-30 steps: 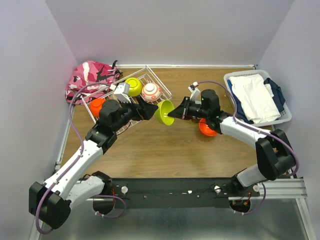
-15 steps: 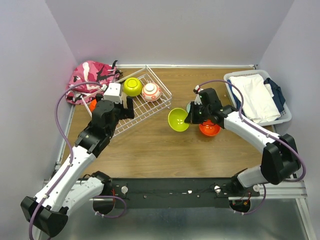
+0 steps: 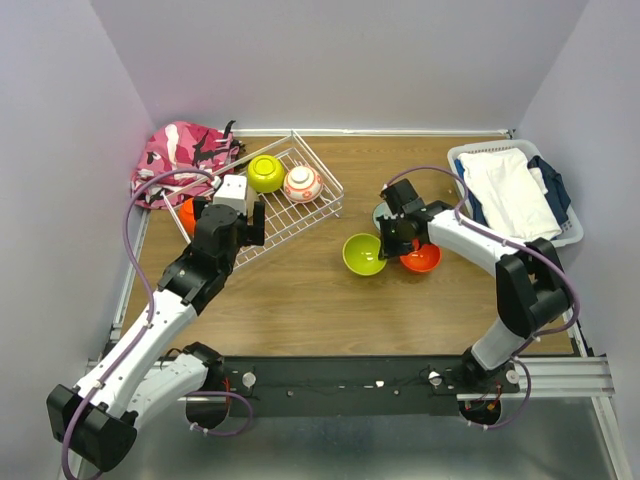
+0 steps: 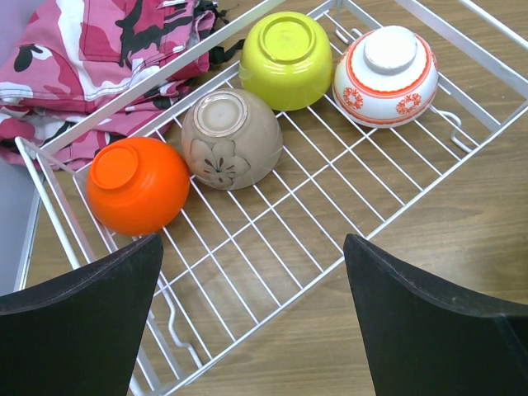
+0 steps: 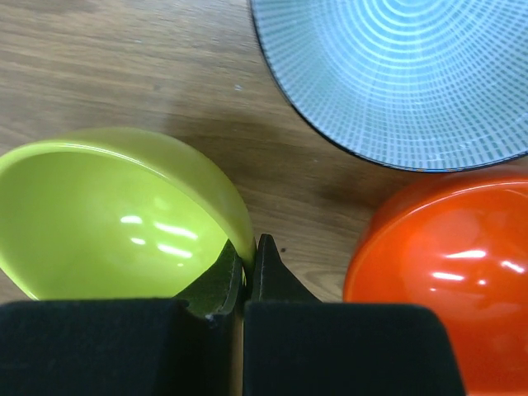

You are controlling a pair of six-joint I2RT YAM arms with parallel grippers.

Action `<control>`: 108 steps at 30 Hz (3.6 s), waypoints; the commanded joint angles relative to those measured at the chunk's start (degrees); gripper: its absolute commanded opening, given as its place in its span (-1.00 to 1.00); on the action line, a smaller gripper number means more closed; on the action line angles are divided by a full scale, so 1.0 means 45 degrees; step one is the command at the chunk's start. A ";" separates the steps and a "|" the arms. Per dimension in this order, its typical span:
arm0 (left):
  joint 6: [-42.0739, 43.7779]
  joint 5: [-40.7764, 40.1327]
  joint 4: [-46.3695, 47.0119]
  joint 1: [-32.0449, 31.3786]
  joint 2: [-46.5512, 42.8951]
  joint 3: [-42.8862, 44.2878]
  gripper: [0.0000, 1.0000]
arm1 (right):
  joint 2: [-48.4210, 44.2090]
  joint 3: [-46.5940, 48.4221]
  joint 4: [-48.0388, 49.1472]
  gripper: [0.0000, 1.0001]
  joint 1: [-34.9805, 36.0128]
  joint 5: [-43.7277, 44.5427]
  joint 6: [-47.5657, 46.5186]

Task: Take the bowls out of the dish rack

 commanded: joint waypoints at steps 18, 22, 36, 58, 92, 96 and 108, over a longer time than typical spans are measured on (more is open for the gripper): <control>0.0146 -0.0476 0.0330 0.0053 0.0568 -0.0466 0.98 | -0.0129 0.0291 -0.0305 0.13 0.0095 0.1032 -0.0417; 0.0088 -0.0574 0.0330 0.0053 0.0899 -0.0427 0.98 | -0.1456 0.0175 0.0241 0.32 0.0095 0.0565 -0.0632; 0.0108 -0.2155 -0.1525 0.0111 0.3633 0.1835 0.98 | -0.6106 -0.3222 0.5610 1.00 0.0095 0.0896 -0.1550; 0.3835 -0.3796 -0.0784 0.0697 1.0333 0.5744 0.98 | -0.6948 -0.5178 0.8330 1.00 0.0076 0.0704 -0.0750; 0.5654 -0.5573 0.0504 0.0678 1.4670 0.6722 0.91 | -0.4117 -0.0548 0.4207 0.99 0.0095 -0.0646 -0.1296; 0.5634 -0.5554 0.0583 0.0561 1.4437 0.6702 0.77 | -0.3960 -0.0372 0.4207 0.99 0.0095 -0.0764 -0.1257; 0.5088 -0.5145 0.0253 0.0268 1.3089 0.6721 0.13 | -0.4252 -0.0118 0.4051 0.98 0.0095 -0.0803 -0.1199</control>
